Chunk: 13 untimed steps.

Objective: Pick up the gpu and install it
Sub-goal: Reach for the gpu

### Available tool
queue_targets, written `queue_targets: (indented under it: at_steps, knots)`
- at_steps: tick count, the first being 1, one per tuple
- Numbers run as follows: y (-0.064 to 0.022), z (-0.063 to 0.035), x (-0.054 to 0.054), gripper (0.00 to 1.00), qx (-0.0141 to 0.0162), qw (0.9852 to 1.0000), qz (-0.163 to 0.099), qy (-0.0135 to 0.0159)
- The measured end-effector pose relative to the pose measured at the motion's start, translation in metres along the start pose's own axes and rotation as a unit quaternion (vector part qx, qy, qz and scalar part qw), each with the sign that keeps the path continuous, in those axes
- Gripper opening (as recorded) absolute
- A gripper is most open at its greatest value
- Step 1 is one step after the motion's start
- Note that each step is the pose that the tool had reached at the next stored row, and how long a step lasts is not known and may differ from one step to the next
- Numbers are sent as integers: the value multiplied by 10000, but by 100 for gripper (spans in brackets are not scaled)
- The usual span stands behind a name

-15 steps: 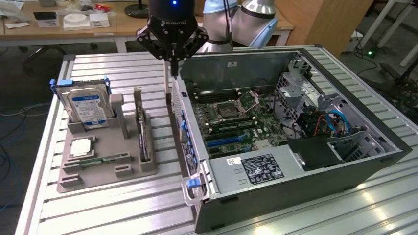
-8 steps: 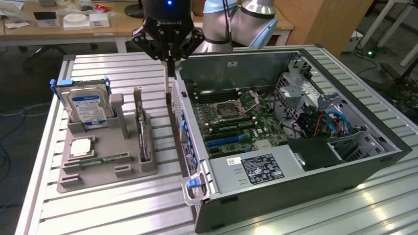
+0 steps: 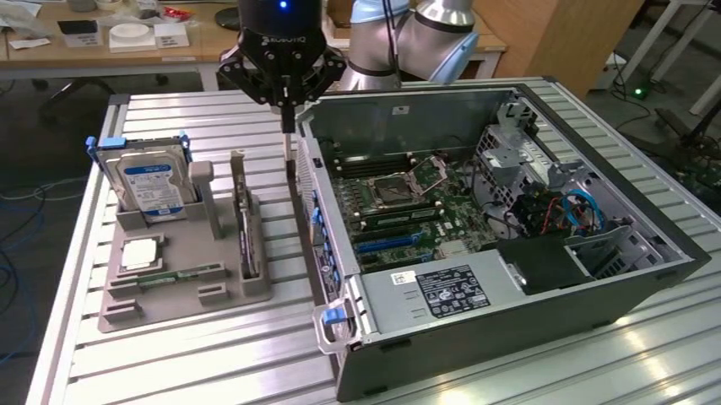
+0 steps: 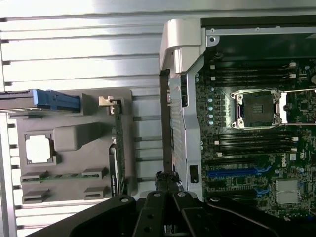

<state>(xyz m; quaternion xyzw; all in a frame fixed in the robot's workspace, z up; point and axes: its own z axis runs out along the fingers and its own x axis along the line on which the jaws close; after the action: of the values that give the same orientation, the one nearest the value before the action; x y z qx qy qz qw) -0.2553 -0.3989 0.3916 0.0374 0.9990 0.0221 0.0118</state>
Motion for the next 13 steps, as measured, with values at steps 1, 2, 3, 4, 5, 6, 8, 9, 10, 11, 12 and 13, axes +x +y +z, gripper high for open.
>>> queue_targets:
  at_steps: [1, 2, 3, 4, 5, 6, 8, 9, 10, 11, 12, 13]
  knots:
    - [-1, 0, 9, 10, 0, 10000, 0, 0]
    - [-1, 0, 19, 10, 0, 10000, 0, 0]
    - [-2, 0, 29, 10, 0, 10000, 0, 0]
    - [-3, 0, 39, 10, 0, 10000, 0, 0]
    - [-4, 0, 49, 10, 0, 10000, 0, 0]
    - [-5, 0, 61, 10, 0, 10000, 0, 1]
    - [-6, 0, 81, 10, 0, 10000, 0, 0]
    - [-7, 0, 92, 10, 0, 10000, 0, 0]
    - [-8, 0, 102, 10, 0, 10000, 0, 1]
    - [-9, 0, 112, 10, 0, 10000, 0, 1]
    - [-9, -1, 122, 10, 1, 10000, 0, 1]
    - [-10, 0, 133, 10, 0, 10000, 0, 1]
